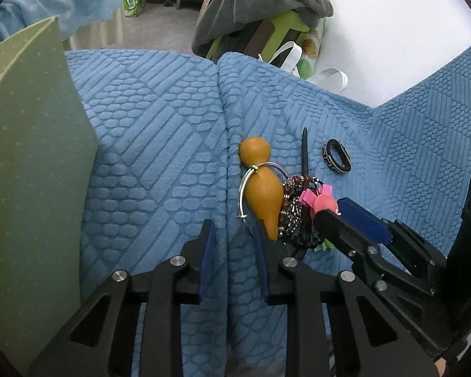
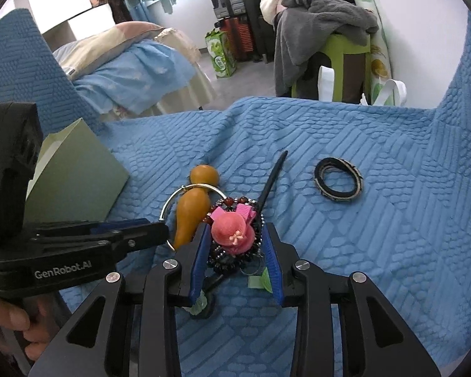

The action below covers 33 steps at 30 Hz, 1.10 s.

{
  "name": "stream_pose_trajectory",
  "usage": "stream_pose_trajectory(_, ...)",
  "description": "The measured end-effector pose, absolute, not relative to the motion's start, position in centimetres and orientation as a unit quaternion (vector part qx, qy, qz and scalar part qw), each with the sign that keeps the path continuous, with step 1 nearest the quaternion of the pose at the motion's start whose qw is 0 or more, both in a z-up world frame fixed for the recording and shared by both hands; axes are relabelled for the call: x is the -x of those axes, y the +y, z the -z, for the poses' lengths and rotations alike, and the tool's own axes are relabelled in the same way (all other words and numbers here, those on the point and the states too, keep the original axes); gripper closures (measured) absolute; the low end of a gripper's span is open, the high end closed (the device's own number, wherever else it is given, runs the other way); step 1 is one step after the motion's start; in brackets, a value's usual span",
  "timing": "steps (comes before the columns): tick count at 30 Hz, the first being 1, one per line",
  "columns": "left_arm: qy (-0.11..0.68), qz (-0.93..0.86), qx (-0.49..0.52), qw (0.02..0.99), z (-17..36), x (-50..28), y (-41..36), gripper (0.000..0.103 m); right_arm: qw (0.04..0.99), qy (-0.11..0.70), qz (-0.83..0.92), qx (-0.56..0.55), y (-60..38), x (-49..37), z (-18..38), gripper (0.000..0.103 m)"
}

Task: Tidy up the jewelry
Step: 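Grasp the pink hat clip with the right tool while the left tool grasps the silver hoop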

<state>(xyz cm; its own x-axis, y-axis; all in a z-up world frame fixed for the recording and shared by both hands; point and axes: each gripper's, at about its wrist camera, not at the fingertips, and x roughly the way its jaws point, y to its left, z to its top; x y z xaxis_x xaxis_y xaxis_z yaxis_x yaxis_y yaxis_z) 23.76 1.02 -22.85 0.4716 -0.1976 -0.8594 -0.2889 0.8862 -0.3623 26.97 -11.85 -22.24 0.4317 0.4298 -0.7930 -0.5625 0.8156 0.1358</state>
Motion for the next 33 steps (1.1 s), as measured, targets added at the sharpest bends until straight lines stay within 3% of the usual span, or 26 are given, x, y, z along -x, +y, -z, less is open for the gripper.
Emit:
stream_pose_trajectory(7, 0.513, -0.029, 0.246, 0.822, 23.3, -23.9, 1.1, 0.08, 0.841, 0.452, -0.278, 0.11, -11.1, -27.0, 23.2, 0.072)
stream_pose_trajectory(11, 0.509, -0.027, 0.246, 0.824, 23.4, -23.9, 1.1, 0.08, 0.845, 0.449, -0.272, 0.101, -11.5, -27.1, 22.9, 0.08)
stream_pose_trajectory(33, 0.496, -0.035, 0.208, 0.842, 23.6, -25.5, 0.0, 0.08, 0.884, 0.43, -0.16, 0.084, -16.0, -27.3, 20.4, 0.08)
